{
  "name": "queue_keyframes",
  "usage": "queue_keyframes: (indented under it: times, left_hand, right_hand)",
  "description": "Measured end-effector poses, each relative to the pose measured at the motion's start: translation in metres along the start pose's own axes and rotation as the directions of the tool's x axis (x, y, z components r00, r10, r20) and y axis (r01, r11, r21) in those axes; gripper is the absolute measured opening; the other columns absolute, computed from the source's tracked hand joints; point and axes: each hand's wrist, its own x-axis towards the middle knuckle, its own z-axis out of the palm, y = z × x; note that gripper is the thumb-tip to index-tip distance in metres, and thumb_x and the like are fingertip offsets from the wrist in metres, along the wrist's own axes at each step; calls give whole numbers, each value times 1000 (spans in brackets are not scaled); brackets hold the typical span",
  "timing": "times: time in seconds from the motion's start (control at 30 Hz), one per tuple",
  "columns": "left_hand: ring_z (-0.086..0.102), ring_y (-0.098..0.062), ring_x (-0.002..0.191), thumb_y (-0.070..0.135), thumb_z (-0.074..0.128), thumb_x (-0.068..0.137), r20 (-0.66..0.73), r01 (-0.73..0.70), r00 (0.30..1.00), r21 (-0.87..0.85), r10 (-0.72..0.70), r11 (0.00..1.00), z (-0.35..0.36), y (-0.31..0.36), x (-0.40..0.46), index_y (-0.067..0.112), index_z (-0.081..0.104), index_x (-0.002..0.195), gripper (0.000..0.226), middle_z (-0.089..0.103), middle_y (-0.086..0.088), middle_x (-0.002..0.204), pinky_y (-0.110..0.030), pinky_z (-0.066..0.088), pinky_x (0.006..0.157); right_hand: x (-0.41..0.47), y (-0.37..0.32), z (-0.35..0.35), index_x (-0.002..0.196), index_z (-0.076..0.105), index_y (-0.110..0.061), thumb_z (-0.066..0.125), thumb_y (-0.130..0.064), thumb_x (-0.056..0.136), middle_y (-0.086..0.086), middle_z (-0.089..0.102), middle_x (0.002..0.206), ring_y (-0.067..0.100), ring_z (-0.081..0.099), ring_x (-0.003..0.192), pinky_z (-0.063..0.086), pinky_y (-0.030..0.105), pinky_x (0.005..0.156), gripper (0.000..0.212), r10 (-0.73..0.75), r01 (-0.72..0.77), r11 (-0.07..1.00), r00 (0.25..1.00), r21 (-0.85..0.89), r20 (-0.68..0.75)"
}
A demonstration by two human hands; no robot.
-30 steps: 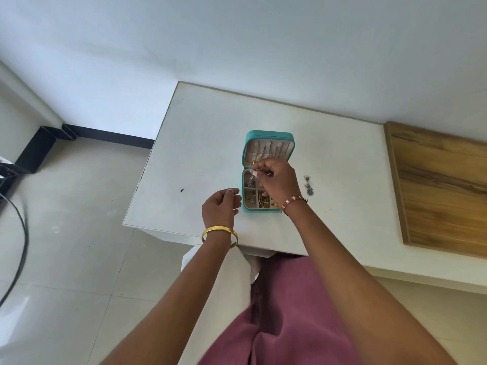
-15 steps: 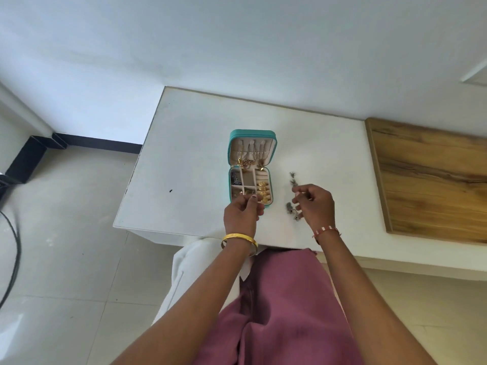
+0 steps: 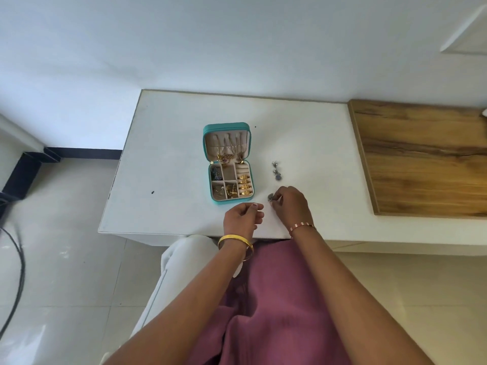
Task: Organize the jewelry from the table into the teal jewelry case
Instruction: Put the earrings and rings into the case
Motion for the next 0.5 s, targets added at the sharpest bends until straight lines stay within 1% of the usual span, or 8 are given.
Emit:
queue_keyframes:
  times: [0.07, 0.1, 0.17, 0.23, 0.3, 0.33, 0.4, 0.5]
  left_hand:
    - [54, -11, 62, 10, 46, 92, 8, 16, 1000, 6, -16, 1000, 1, 1, -1, 12, 64, 82, 21, 61, -1, 67, -21, 44, 60]
    - [54, -12, 63, 10, 46, 92, 17, 24, 1000, 8, -24, 1000, 1, 1, -1, 11, 65, 85, 20, 61, -1, 68, -21, 44, 60]
    - [55, -12, 64, 10, 46, 92, 33, 27, 999, 12, -28, 1000, 1, 3, -4, 7, 66, 93, 20, 62, 0, 71, -20, 44, 61]
    - [55, -12, 66, 8, 47, 91, 23, -3, 1000, 17, 3, 1000, 0, 8, -6, 6, 66, 99, 20, 62, 0, 75, -22, 46, 64]
    - [57, -15, 72, 7, 50, 89, -4, -78, 997, 48, 78, 996, -3, 14, -8, 10, 65, 101, 19, 64, -5, 84, -30, 50, 73]
    - [59, -18, 78, 7, 50, 89, -12, -120, 993, 75, 121, 990, -5, 17, -9, 11, 66, 103, 21, 65, -7, 90, -34, 51, 80]
    - [61, -21, 94, 6, 51, 88, -16, -195, 980, 132, 199, 972, -10, 23, -12, 11, 65, 110, 26, 67, -9, 105, -39, 50, 92]
    - [58, -19, 109, 5, 48, 90, 13, -286, 957, 201, 289, 937, -17, 29, -17, 10, 61, 118, 31, 64, -7, 120, -40, 46, 98]
  right_hand:
    - [1, 2, -2, 94, 65, -3, 57, -13, 86, 16, 64, 100, 29, 59, 91, 44, 31, 75, 16, -11, 11, 999, 1000, 36, -1]
    - [0, 3, -3, 93, 66, -3, 58, -13, 85, 15, 66, 98, 28, 59, 88, 44, 29, 74, 15, -7, 7, 996, 1000, 87, -6]
    - [-3, 2, -6, 88, 68, -3, 61, -10, 83, 13, 68, 87, 22, 59, 75, 44, 25, 70, 11, 33, -27, 959, 999, 283, -17]
    - [-8, -3, -13, 83, 68, -5, 63, -8, 82, 11, 65, 75, 18, 56, 65, 46, 24, 60, 6, 93, -80, 853, 996, 516, 1]
    - [-15, -8, -20, 84, 66, -6, 62, -8, 83, 9, 64, 77, 16, 57, 64, 49, 22, 54, 5, 107, -106, 768, 994, 632, 36]
    - [-19, -10, -23, 86, 65, -6, 61, -8, 84, 10, 65, 80, 15, 58, 65, 50, 21, 53, 5, 100, -109, 739, 994, 665, 52]
    - [-28, -16, -29, 88, 62, -7, 58, -7, 86, 11, 66, 83, 13, 60, 64, 51, 22, 53, 5, 86, -110, 678, 994, 727, 70]
    - [-41, -25, -35, 87, 59, -10, 54, -6, 89, 7, 67, 78, 9, 61, 58, 52, 20, 51, 7, 46, -101, 605, 995, 790, 92]
